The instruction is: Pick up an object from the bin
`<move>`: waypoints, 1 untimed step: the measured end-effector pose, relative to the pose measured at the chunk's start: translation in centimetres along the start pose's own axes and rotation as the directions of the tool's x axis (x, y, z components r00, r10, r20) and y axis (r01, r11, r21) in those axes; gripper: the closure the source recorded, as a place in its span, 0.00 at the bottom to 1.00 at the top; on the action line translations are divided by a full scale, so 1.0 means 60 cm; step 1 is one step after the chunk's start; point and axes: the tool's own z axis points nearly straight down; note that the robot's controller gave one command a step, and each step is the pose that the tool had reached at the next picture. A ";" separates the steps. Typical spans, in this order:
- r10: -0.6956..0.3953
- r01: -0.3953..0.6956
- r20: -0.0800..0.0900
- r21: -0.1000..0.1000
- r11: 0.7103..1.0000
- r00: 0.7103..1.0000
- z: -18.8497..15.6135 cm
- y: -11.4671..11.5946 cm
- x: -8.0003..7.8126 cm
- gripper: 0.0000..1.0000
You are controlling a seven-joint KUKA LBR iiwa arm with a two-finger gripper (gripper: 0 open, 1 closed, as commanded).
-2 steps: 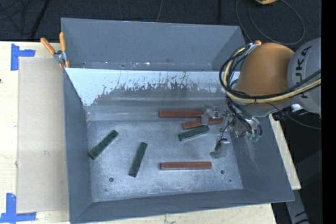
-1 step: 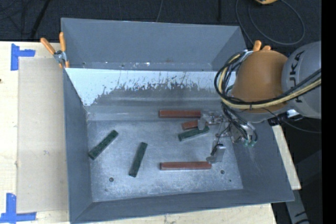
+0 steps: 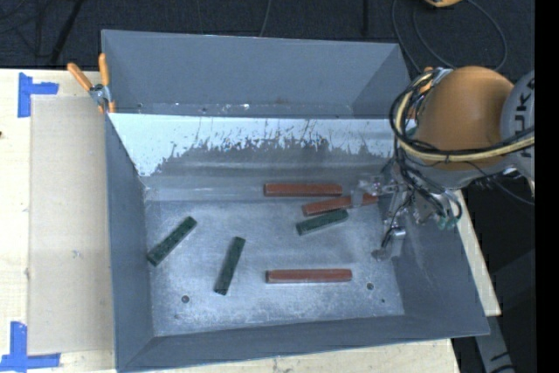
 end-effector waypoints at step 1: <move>-0.018 0.017 0.016 0.009 1.000 1.000 -0.021 -0.035 0.040 0.00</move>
Offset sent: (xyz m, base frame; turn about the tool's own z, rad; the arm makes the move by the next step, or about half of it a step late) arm -0.0646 0.0493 -0.0663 0.0039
